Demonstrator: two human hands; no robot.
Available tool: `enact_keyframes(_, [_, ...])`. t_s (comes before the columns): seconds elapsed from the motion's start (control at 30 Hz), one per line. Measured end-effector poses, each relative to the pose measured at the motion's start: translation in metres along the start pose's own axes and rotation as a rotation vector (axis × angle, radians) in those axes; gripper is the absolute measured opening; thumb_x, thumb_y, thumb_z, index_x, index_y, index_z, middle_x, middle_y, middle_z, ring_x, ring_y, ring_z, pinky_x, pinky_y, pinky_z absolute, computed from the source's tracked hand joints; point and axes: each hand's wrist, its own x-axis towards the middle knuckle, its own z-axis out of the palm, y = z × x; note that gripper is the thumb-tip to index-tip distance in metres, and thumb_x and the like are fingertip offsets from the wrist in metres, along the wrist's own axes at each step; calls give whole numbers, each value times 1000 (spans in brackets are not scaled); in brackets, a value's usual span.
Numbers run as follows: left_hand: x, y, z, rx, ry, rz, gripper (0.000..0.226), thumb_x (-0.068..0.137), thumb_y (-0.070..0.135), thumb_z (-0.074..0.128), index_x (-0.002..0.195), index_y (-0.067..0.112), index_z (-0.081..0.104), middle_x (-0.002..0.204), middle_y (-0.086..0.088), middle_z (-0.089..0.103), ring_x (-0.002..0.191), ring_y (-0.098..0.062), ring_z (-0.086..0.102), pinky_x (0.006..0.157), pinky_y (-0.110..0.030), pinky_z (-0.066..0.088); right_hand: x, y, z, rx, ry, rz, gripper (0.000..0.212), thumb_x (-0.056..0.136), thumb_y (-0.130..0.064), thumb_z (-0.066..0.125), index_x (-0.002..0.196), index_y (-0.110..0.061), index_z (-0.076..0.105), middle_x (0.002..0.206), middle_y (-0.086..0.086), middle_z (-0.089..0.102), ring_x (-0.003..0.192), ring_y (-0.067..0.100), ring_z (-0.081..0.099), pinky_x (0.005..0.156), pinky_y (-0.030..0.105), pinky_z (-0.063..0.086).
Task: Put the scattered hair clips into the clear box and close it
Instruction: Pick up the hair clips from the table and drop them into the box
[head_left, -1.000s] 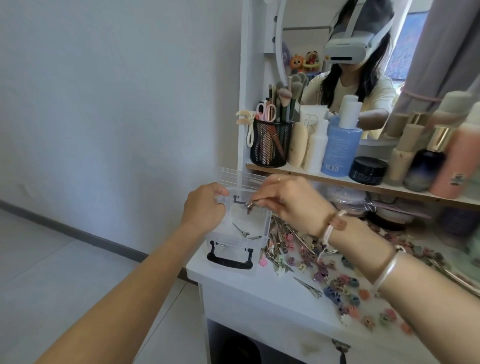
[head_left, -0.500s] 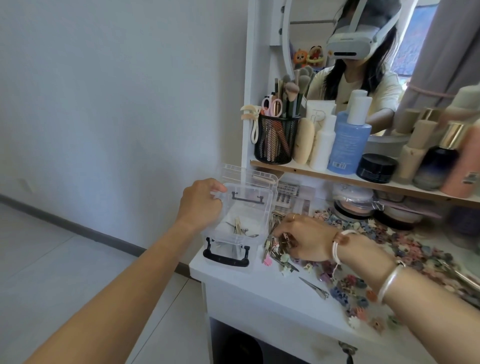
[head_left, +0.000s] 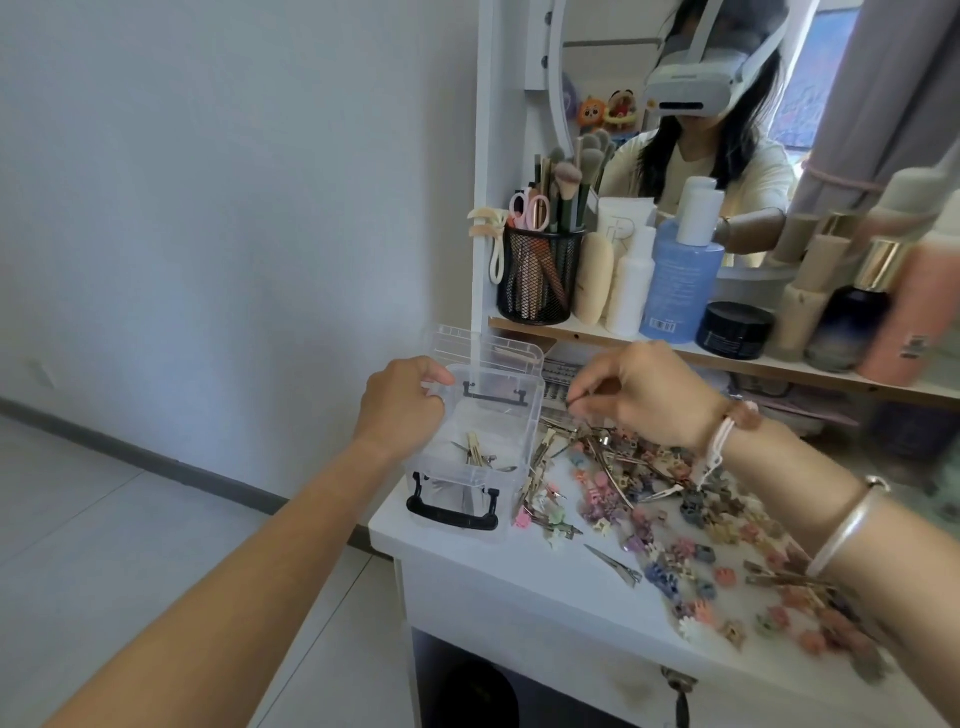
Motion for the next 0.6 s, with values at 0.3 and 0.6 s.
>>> enact_keyframes(0.3, [-1, 2, 4, 30, -4, 8, 33, 83, -5, 46, 106, 11, 64, 122, -8, 60, 109, -23, 57, 89, -25, 42, 10, -45, 15, -65, -74, -150, 34, 83, -31, 63, 116, -20, 63, 115, 2, 68, 91, 12, 67, 91, 28, 50])
enact_keyframes(0.6, [-1, -4, -7, 8, 15, -21, 33, 84, -5, 45, 105, 11, 64, 121, -7, 60, 108, -22, 57, 89, -29, 46, -3, -7, 50, -157, -451, 121, 49, 85, -37, 58, 129, -19, 46, 127, 2, 57, 113, 19, 54, 94, 28, 43])
